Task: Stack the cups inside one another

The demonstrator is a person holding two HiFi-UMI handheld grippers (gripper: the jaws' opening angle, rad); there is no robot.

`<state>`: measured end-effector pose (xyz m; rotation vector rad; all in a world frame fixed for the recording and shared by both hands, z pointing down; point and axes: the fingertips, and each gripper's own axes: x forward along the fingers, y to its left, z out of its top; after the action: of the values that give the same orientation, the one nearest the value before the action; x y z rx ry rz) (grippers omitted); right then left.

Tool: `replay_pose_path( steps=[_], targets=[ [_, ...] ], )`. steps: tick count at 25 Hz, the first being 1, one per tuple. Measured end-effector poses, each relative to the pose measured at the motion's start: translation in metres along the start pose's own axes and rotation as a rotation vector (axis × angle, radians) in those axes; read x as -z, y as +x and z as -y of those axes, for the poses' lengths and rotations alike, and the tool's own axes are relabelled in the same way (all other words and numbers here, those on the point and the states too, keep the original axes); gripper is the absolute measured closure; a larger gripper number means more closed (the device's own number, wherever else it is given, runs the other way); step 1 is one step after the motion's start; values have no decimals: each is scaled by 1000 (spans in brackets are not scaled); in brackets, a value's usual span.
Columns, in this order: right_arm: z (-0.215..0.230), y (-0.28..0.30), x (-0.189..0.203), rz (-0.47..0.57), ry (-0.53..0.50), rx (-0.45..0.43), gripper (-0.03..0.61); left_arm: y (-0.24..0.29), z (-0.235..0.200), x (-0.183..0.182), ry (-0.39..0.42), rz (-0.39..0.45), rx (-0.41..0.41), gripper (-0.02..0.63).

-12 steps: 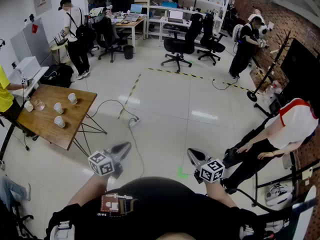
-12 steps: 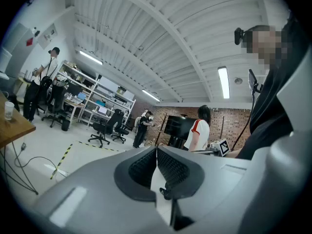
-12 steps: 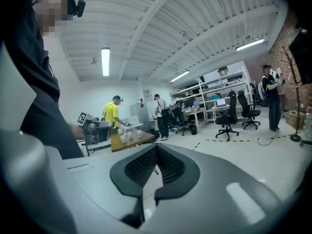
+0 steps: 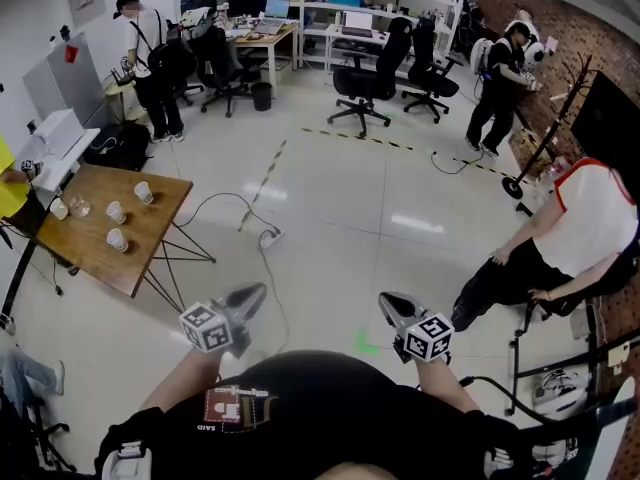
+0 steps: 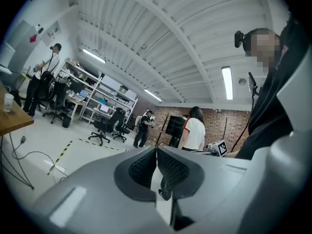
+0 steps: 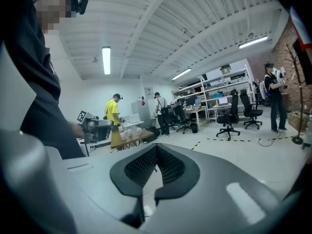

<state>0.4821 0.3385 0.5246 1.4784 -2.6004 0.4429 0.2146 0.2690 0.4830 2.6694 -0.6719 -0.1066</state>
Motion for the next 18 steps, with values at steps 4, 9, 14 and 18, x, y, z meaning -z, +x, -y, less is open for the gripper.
replay_pose_path(
  steps=[4,9,14,18],
  targets=[
    [10,30,-7,-6,-1,22,565,13,-36,-9,-10,7,23,606],
    [26,90,-34,14,-1,83,565,39,-98,-32,-5,-8,98,606],
    [29,152,-61,29,-2,154,565,60,-165,-64,21,-72,202,606],
    [45,199,-83,40,-11,181,565,83,-217,-88,37,-96,232,606]
  ],
)
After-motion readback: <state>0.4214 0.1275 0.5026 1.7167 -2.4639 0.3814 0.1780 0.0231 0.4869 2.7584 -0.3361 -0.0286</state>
